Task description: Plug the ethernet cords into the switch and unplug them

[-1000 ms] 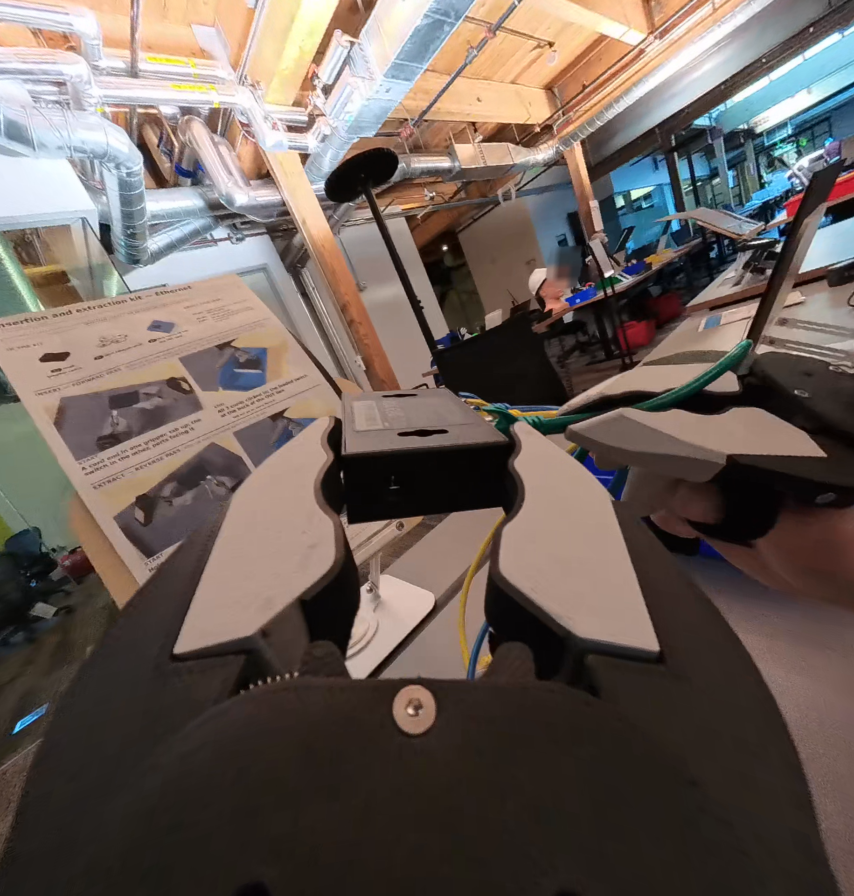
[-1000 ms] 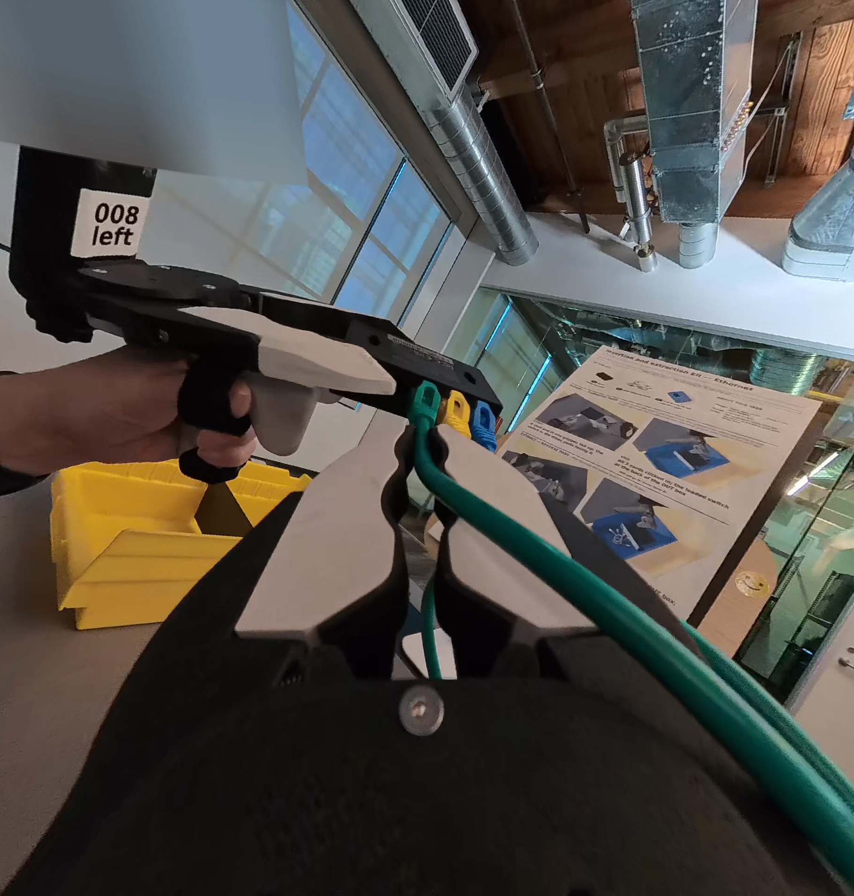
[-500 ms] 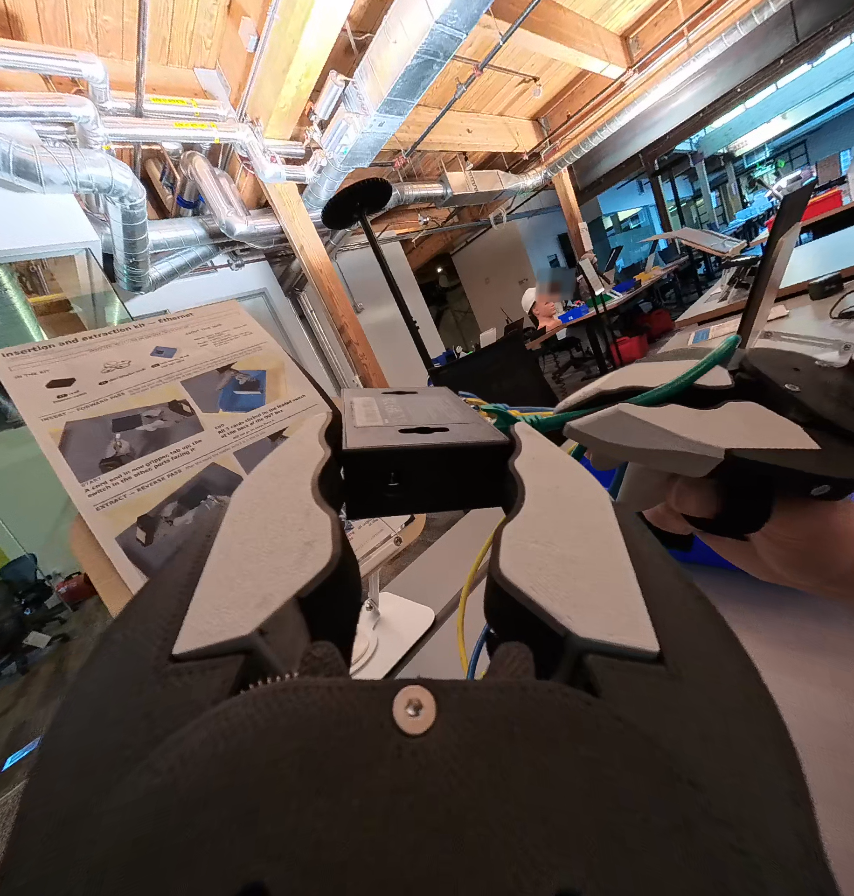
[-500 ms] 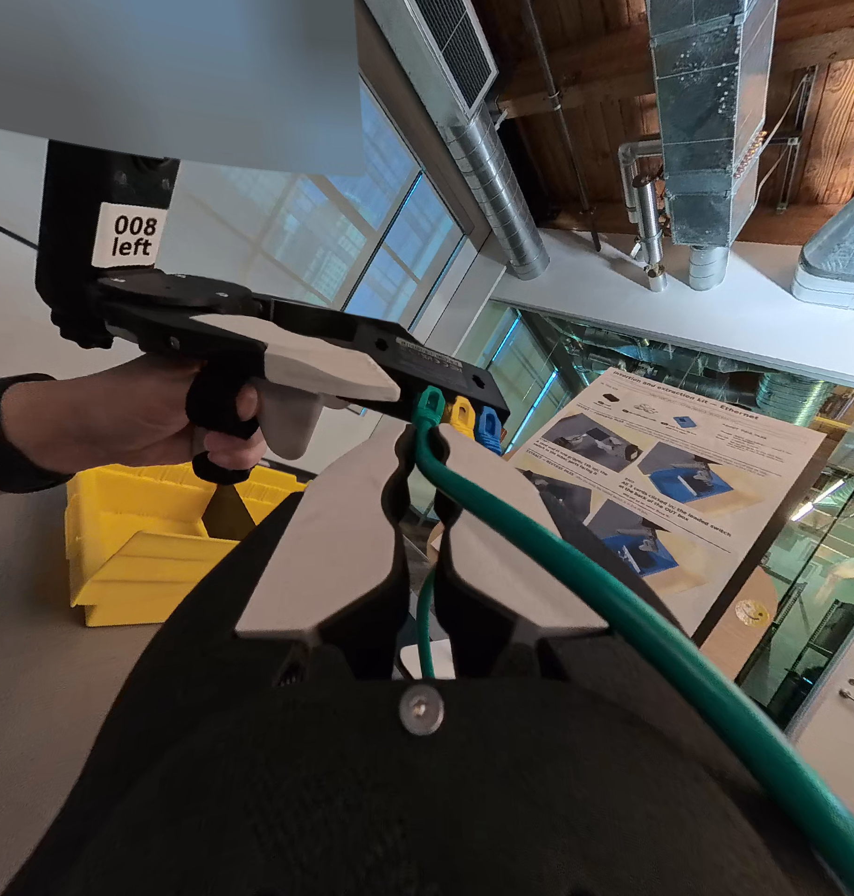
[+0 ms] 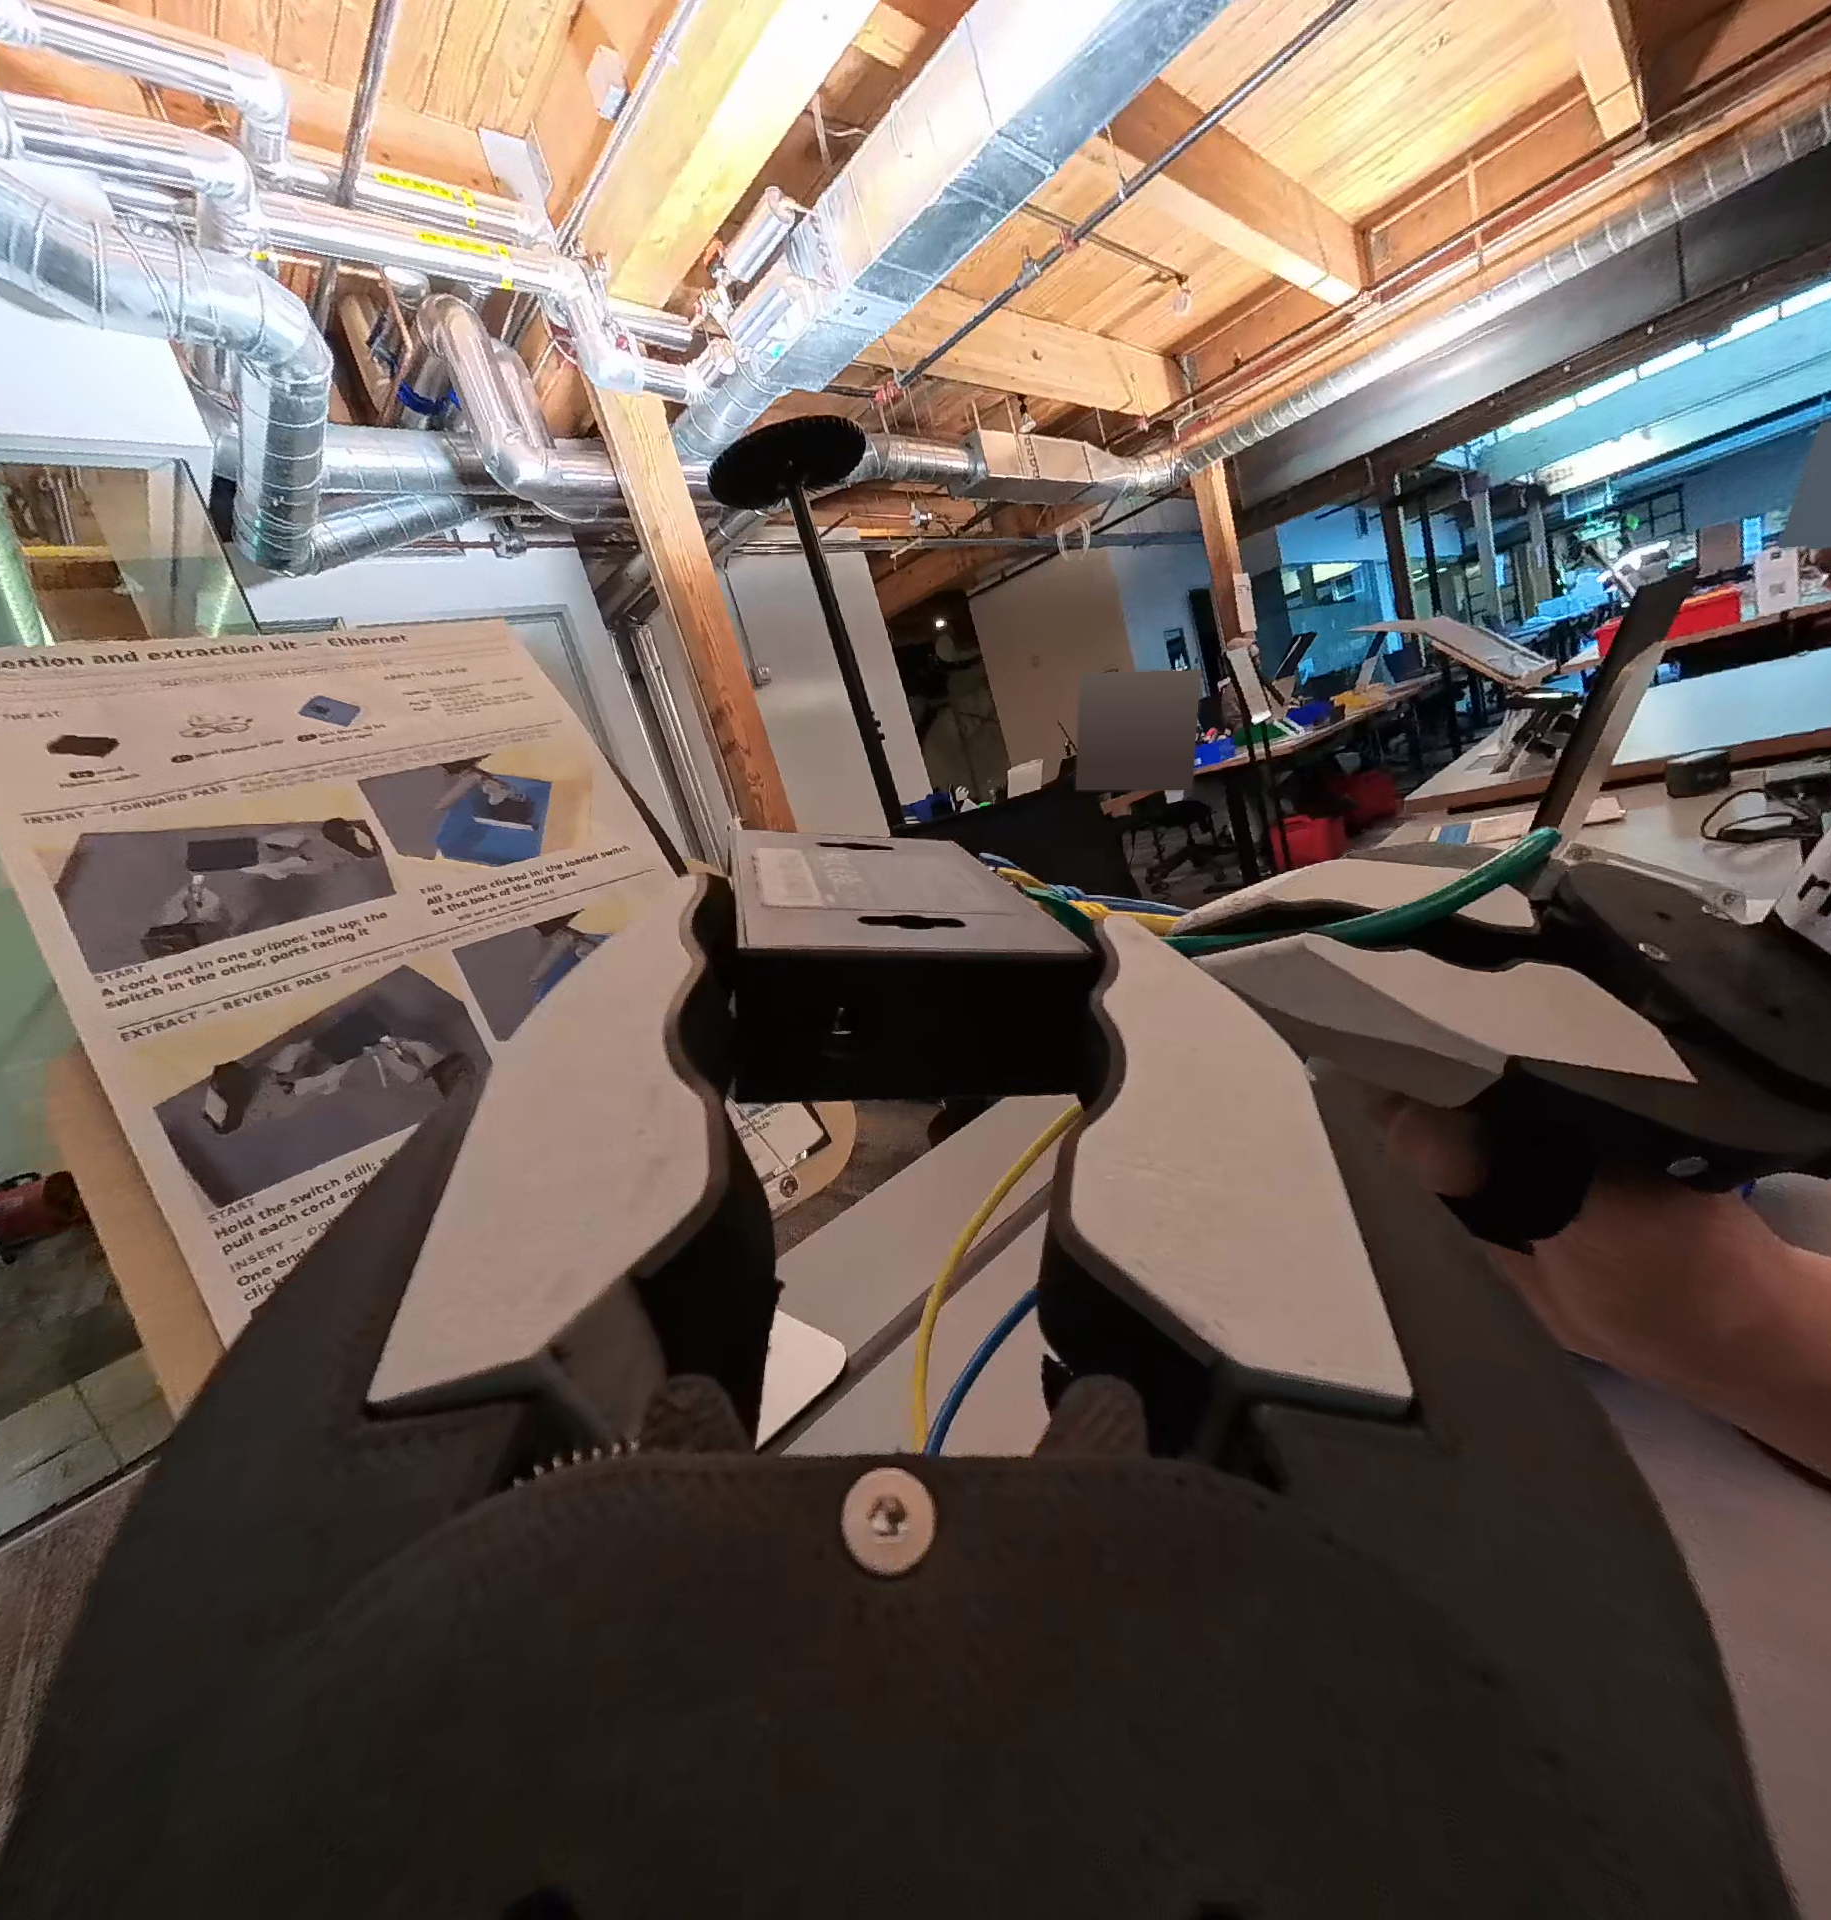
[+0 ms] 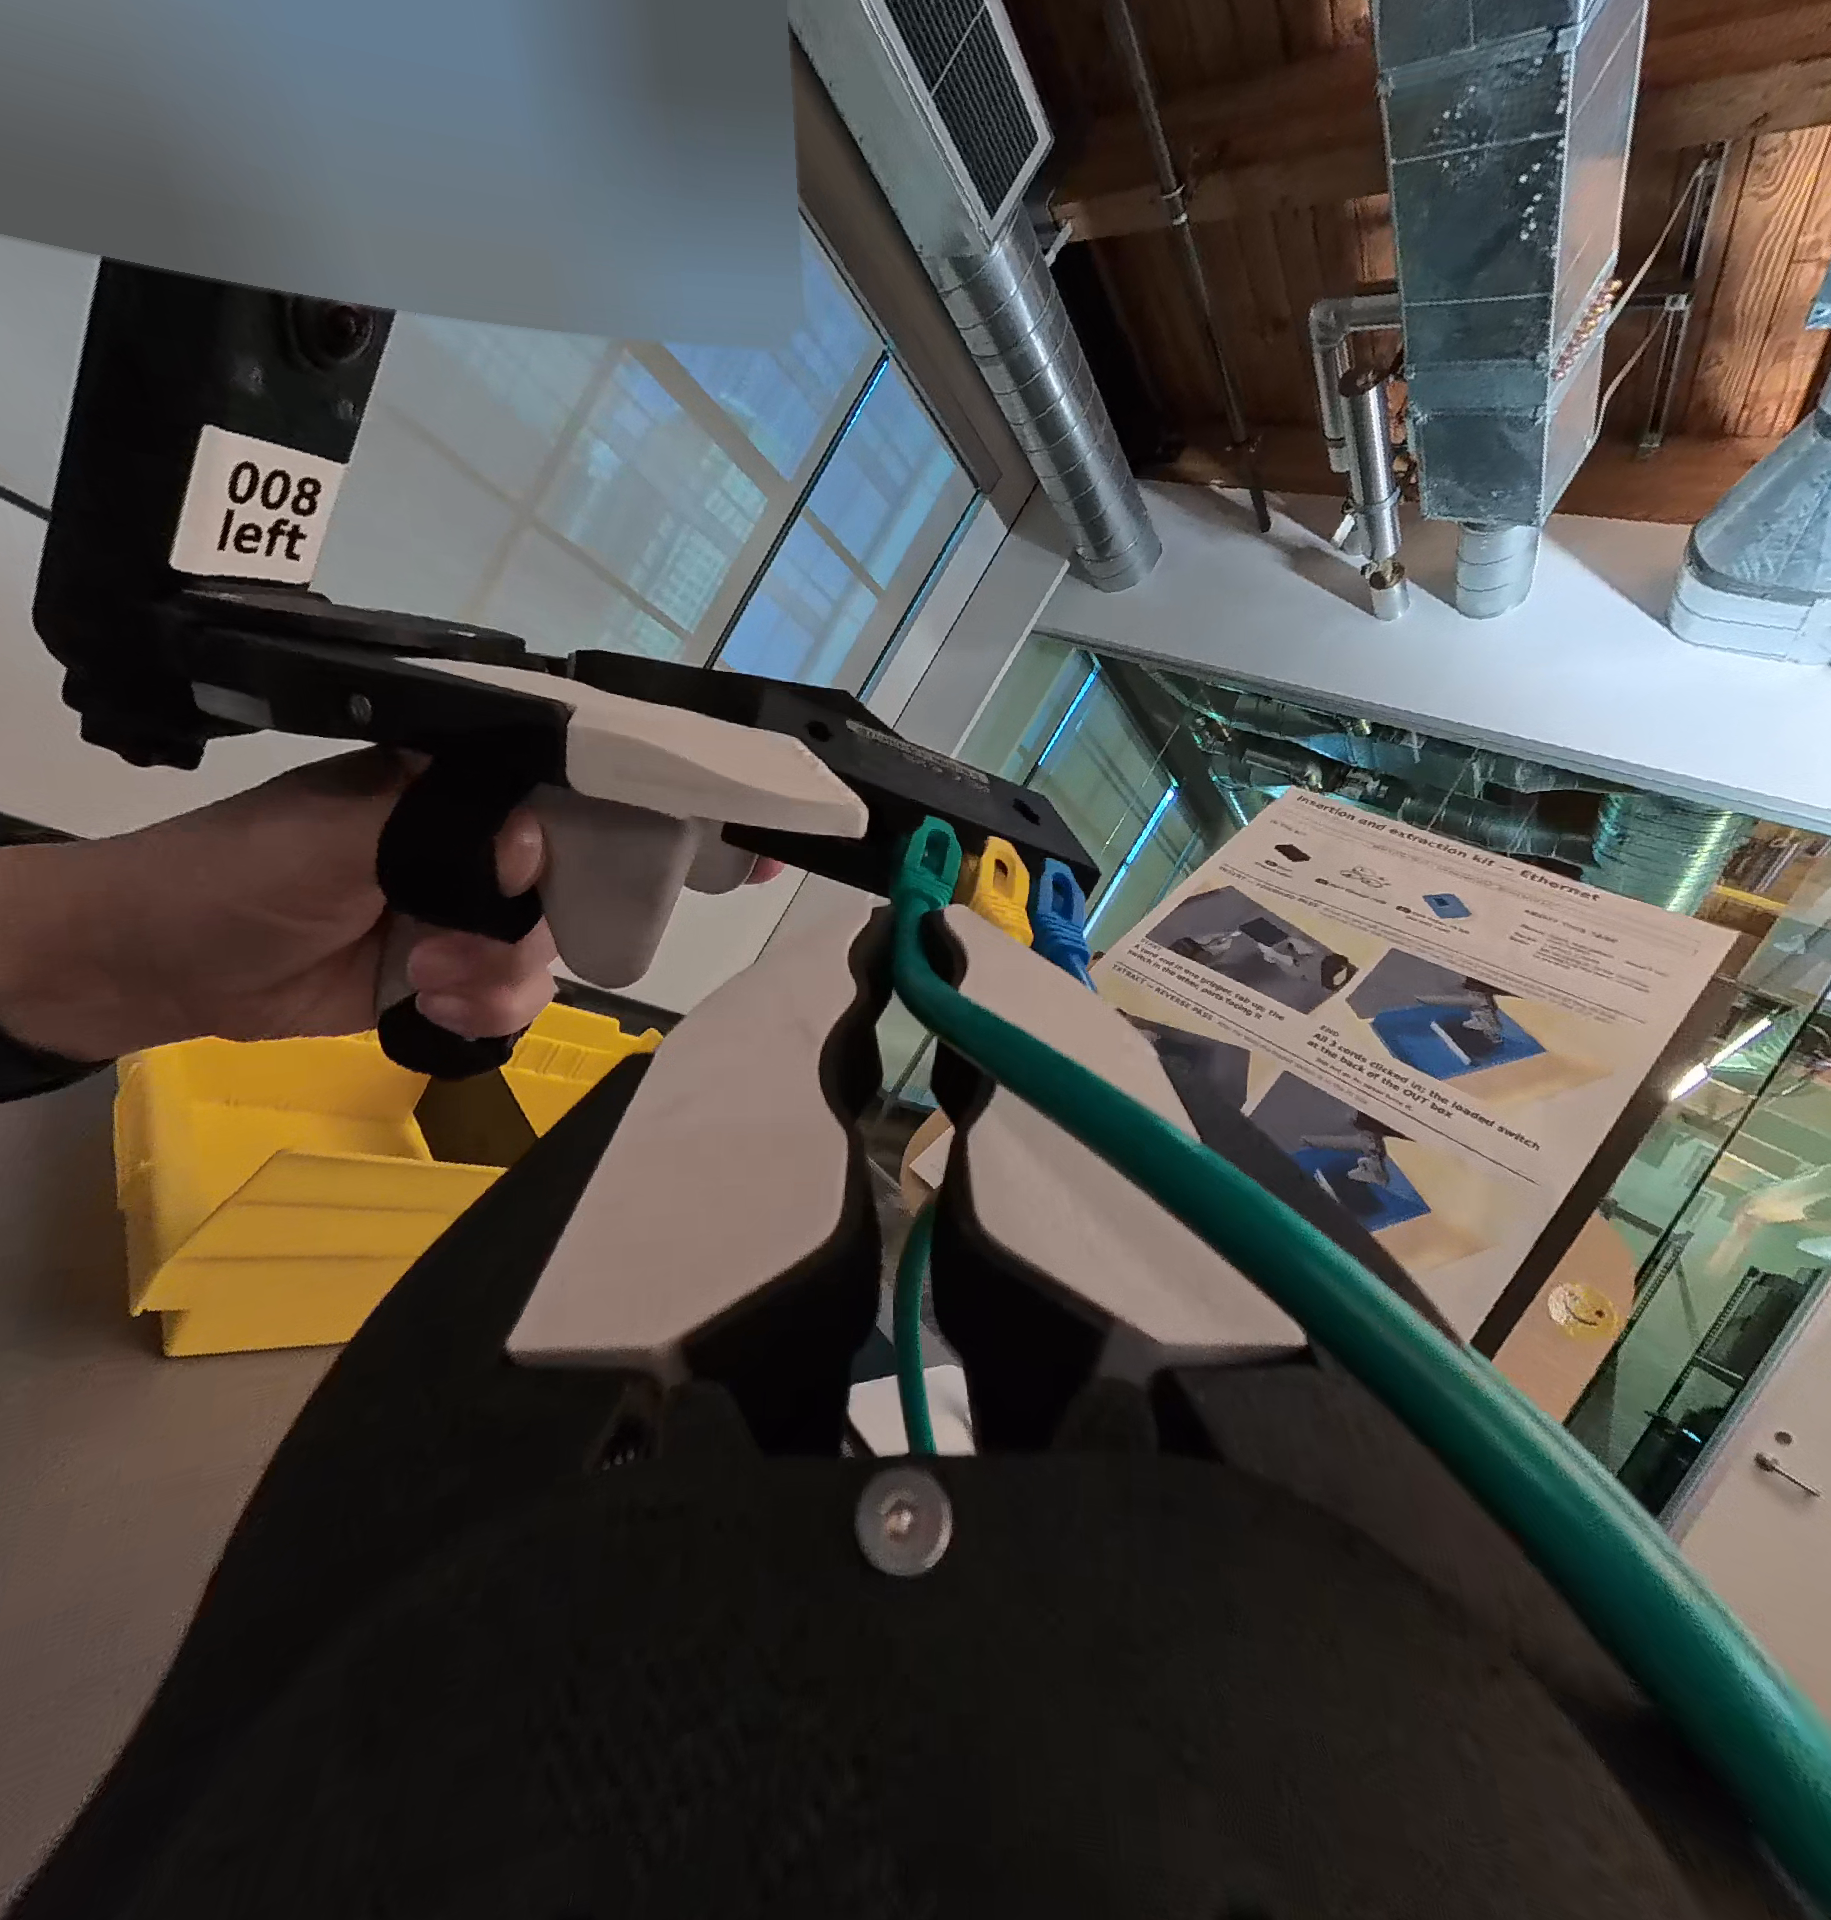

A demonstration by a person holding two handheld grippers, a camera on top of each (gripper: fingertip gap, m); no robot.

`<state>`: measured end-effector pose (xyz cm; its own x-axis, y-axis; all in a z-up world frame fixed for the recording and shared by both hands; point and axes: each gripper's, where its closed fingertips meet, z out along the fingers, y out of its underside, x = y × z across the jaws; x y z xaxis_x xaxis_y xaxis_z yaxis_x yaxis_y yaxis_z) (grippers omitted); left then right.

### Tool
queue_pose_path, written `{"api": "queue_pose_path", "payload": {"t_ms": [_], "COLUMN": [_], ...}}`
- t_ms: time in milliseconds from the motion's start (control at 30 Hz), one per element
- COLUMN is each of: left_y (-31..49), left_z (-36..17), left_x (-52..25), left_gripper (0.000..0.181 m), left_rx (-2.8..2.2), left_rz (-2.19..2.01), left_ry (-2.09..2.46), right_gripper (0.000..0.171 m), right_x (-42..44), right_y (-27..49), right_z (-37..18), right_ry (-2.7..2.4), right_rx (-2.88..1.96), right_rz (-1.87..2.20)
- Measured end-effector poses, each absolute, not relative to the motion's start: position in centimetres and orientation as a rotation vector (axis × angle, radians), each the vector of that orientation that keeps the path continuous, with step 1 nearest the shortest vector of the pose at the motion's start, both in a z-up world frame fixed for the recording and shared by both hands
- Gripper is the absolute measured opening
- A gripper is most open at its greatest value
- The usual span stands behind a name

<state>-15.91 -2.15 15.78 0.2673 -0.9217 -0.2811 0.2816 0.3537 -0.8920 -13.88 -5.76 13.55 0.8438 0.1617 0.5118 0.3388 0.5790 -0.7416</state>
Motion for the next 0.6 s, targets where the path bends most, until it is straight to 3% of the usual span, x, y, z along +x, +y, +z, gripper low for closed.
{"api": "queue_pose_path", "payload": {"t_ms": [600], "left_y": [-0.9], "left_z": [16.4], "left_x": [-16.7], "left_gripper": [0.063], "left_rx": [-0.768], "left_rz": [-0.723], "left_ry": [0.982], "right_gripper": [0.009], "right_x": [-14.2], "right_y": [-4.0], "right_z": [13.5], "right_ry": [-0.522], "right_rx": [-1.087], "right_rz": [-0.004]}}
